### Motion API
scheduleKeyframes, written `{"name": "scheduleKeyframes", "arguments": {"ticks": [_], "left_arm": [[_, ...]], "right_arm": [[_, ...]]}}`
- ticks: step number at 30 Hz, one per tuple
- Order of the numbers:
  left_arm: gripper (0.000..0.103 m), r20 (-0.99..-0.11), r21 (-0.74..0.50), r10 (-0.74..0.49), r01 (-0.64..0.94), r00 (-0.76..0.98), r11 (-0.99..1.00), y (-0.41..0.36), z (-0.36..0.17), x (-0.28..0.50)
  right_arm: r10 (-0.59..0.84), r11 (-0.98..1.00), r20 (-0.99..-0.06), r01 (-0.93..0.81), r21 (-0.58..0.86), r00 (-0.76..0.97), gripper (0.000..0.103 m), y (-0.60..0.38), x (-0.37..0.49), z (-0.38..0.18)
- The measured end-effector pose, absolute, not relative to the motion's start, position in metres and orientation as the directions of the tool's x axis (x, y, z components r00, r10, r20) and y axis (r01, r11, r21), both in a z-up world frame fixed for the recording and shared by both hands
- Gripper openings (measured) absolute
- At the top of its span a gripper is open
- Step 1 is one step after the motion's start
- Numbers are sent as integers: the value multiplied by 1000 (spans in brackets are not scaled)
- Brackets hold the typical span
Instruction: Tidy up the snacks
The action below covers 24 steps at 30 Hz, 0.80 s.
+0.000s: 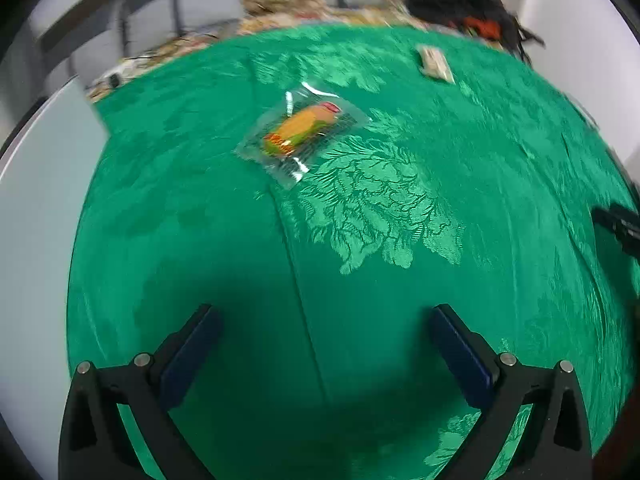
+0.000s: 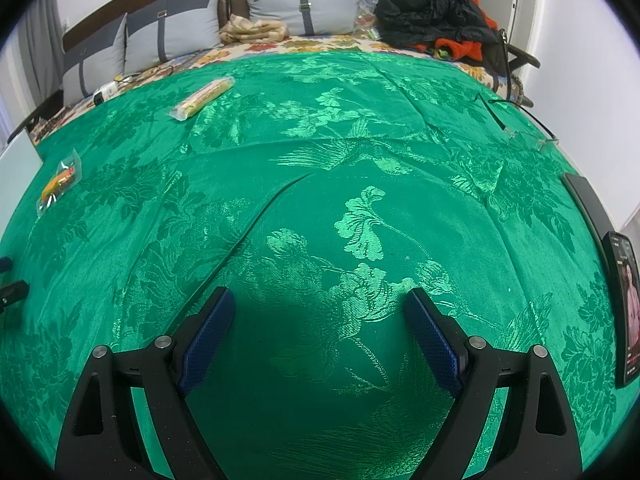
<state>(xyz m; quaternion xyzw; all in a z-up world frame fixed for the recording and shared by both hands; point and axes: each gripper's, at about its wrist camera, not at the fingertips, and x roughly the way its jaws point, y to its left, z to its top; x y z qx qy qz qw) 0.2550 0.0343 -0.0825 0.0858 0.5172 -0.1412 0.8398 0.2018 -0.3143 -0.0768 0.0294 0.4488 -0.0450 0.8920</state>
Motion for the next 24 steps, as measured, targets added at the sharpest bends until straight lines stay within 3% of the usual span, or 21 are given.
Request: {"name": "scheduleKeyframes", "arguments": {"ticks": [6,14,15,18,19,24], "left_arm": [[103,-870,146,-80,409,487,901,19,-51,307],[102,-931,72,-106,461,350,884,-1,-71,383],[93,-937,64,-110,473,331,879,-3,-76,388],[48,-930,-22,-196,484,312,875,4,-70,389],[44,-930,-23,-194,477,312,879,7,-69,389],[42,-921,-35,-181,391,344,920,24,-68,361]], "right_arm": [[-53,994,-803,107,13,593,90,-314,202,-77],[-52,994,-803,107,14,593,90,-314,202,-77],[-52,994,-803,107,14,593,90,-314,202,-77],[-52,994,-803,107,15,593,91,-314,202,-77],[-51,994,-804,107,16,593,91,-315,202,-77],[-50,994,-804,106,17,593,91,-315,202,-77]]}}
